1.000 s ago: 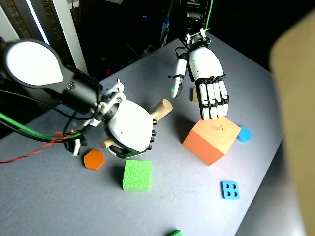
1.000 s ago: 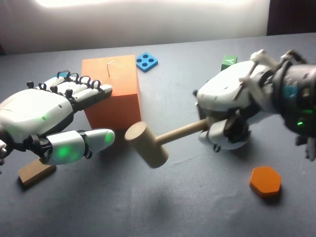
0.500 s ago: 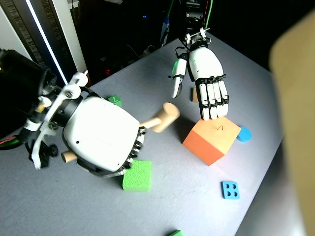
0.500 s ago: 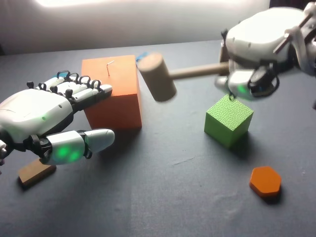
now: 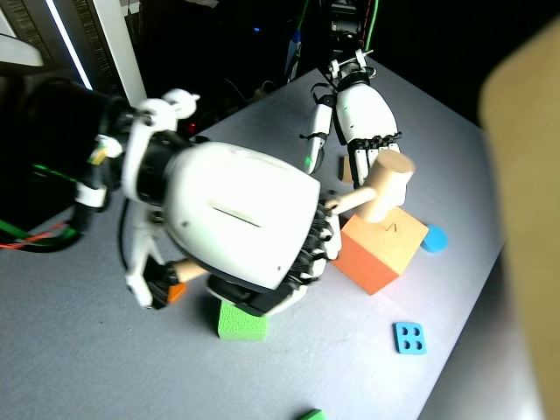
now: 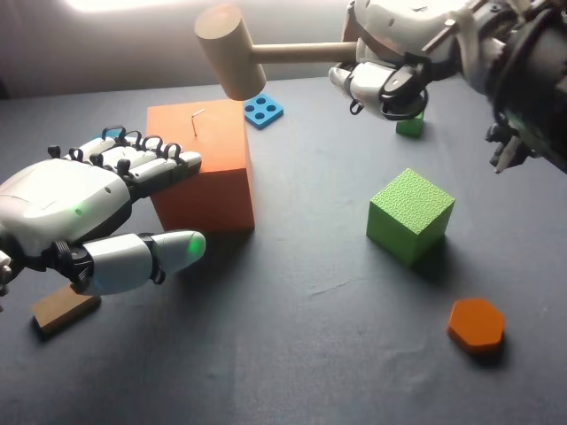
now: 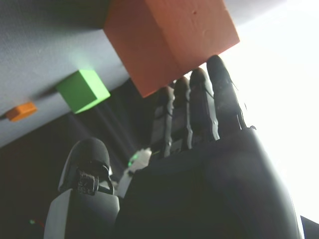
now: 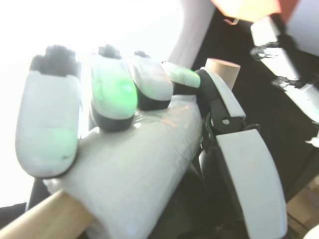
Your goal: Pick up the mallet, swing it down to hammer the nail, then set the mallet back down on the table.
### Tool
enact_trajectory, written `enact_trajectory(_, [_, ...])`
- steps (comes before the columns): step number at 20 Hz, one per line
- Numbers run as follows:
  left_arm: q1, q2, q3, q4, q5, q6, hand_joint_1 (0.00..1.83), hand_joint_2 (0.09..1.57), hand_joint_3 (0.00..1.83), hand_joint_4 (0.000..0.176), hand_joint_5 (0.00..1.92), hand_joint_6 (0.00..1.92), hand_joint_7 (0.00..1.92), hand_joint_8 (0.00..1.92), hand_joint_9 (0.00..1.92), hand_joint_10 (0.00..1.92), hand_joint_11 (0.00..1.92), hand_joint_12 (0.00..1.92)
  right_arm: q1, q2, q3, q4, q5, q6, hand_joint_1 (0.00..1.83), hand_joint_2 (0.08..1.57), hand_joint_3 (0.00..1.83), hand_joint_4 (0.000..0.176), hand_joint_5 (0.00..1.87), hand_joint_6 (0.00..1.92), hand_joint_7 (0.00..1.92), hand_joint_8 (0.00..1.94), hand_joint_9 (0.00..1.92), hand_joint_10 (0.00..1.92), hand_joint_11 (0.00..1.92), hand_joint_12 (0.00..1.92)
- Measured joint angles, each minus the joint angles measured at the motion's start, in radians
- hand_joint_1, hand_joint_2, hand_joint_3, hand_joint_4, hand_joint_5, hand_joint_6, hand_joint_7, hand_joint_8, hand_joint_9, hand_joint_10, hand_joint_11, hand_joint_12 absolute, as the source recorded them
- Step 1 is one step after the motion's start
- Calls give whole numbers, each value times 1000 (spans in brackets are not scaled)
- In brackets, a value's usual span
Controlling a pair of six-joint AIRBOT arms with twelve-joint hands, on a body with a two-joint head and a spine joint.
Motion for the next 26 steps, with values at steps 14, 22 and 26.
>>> enact_trajectory(14, [1, 0, 2, 3, 3, 0, 0, 1307, 0, 0, 182, 2, 177, 2, 155, 4, 5, 358, 7, -153, 134, -1, 12, 8, 332, 1571, 157, 176, 1350, 1921, 1701, 1941, 1815, 1921, 1888, 1921])
enact_trajectory(22, [1, 0, 6, 4, 2, -1, 0, 1310, 0, 0, 184, 0, 173, 0, 147, 0, 0, 344, -42, -192, 170, -51, 15, 21, 370, 1571, 144, 176, 1365, 1921, 1711, 1941, 1826, 1921, 1909, 1921])
enact_trajectory(26, [1, -1, 7, 4, 0, -2, 0, 1314, 0, 0, 230, 3, 222, 3, 184, 3, 0, 419, -114, -192, 170, -54, -3, 67, 336, 1571, 153, 176, 1384, 1921, 1723, 1941, 1832, 1921, 1913, 1921])
